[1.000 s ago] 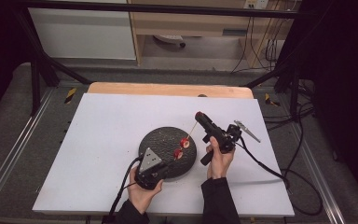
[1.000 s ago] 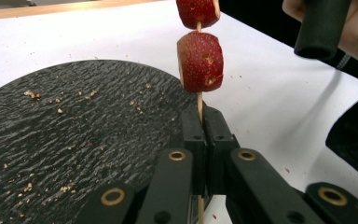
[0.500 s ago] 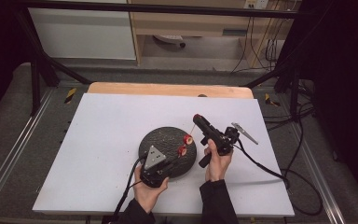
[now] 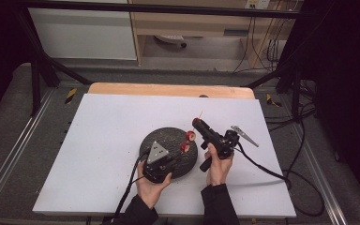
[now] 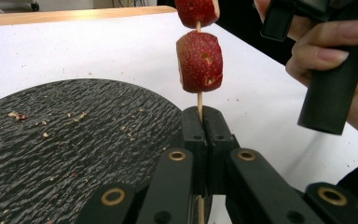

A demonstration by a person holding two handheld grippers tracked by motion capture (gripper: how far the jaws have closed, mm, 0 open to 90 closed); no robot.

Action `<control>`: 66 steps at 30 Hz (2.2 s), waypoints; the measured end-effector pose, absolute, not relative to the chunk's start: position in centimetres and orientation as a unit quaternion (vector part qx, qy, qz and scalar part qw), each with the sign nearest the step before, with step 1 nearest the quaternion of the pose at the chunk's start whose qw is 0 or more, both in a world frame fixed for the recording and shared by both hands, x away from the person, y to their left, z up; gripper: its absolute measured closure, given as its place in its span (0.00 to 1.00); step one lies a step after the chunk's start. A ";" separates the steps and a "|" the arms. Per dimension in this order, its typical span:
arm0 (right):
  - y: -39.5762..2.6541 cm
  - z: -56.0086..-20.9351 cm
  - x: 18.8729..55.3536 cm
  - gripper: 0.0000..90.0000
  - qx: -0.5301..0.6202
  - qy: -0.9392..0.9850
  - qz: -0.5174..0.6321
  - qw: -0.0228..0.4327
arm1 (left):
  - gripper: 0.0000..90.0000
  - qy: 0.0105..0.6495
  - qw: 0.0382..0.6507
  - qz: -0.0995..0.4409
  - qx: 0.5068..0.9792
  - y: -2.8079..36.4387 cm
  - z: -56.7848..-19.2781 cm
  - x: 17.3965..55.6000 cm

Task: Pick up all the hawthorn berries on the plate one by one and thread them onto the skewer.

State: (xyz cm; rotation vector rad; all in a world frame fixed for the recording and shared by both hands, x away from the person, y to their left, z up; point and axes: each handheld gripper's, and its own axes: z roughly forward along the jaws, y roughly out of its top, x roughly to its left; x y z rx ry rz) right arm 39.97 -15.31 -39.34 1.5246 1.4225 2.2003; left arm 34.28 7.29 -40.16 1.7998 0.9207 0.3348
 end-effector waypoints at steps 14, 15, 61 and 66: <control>-15.2 -39.6 39.7 0.67 0.496 0.489 0.715 0.059 | 0.99 0.383 0.519 0.126 0.754 7.7 -40.2 34.8; -15.3 -39.5 39.7 0.63 0.496 0.491 0.714 0.058 | 0.99 0.382 0.518 0.126 0.755 7.9 -40.3 34.8; -22.0 -44.2 37.3 0.01 0.387 0.781 0.481 0.094 | 0.98 0.365 0.399 0.129 0.831 15.7 -38.8 37.8; -23.1 -44.8 36.8 0.01 0.393 0.783 0.474 0.093 | 0.98 0.364 0.383 0.126 0.840 15.3 -38.9 38.4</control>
